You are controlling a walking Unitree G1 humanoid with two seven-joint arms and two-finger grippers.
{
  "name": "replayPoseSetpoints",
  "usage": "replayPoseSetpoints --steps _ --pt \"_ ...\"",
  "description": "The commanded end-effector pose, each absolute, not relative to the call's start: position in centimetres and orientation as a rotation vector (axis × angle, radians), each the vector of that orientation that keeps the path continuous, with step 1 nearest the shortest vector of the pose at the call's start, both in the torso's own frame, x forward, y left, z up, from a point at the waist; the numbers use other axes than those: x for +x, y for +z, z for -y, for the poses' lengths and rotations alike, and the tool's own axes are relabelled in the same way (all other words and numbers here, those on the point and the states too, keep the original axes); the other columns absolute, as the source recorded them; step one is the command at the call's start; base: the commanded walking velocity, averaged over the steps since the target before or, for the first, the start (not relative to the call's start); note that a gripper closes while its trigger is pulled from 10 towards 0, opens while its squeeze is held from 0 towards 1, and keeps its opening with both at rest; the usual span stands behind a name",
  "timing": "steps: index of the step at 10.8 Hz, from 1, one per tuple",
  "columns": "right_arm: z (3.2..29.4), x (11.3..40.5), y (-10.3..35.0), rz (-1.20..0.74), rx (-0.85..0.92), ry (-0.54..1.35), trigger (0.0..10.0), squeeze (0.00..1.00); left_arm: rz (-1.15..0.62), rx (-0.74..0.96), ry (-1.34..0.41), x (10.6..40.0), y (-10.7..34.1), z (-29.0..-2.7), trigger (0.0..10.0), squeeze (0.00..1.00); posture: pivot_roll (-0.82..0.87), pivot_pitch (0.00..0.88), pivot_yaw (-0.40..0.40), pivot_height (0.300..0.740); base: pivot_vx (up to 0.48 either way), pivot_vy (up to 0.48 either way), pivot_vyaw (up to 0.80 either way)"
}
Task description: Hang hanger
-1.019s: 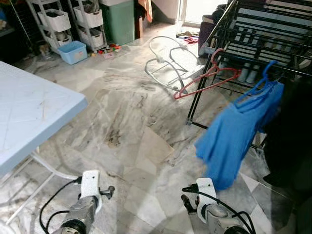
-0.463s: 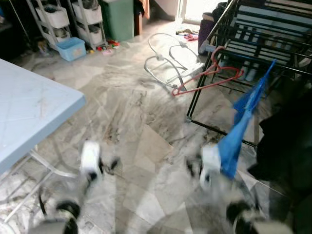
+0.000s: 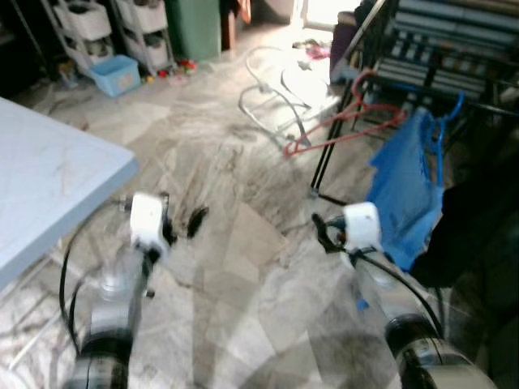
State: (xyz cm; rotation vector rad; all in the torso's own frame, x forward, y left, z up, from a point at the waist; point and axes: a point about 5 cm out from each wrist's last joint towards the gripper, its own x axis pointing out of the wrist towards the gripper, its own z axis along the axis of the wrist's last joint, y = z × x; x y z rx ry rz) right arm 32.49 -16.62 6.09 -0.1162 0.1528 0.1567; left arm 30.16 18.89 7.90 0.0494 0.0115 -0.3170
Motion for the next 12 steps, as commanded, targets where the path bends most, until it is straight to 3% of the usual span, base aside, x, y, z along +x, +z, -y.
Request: replayPoseSetpoints --steps 1,3,4,7,9,12 --pt "16.5 31.9 6.8 -0.098 -0.112 0.166 10.0 0.00 0.002 0.056 -0.298 29.1 7.8 -18.7 10.0 0.00 -0.14 0.089 0.013 0.740 0.000 0.000 0.00" --pt "16.1 31.1 8.1 -0.011 -0.070 0.093 10.0 0.00 -0.007 0.010 -0.225 27.4 7.1 -19.0 10.0 0.00 -0.13 0.107 0.008 0.740 0.000 0.000 0.00" --pt "15.9 30.8 8.4 0.009 0.000 0.000 10.0 0.00 0.007 -0.021 -0.209 28.5 8.0 -19.7 10.0 0.00 -0.14 0.115 0.006 0.740 0.000 0.000 0.00" --pt "14.6 30.8 9.3 0.015 0.000 0.017 10.0 0.00 0.057 -0.086 -0.204 30.4 10.3 -19.6 10.0 0.00 -0.17 0.121 0.017 0.740 0.000 0.000 0.00" --pt "15.1 31.0 9.7 0.022 0.000 -0.001 10.0 0.00 0.063 -0.104 -0.250 30.6 10.7 -18.7 10.0 0.00 -0.18 0.119 0.024 0.740 0.000 0.000 -0.48" --pt "15.0 31.0 10.2 0.024 0.003 -0.009 10.0 0.00 0.054 -0.123 -0.274 30.7 10.5 -17.7 10.0 0.00 -0.18 0.123 0.026 0.740 0.293 0.000 0.00"
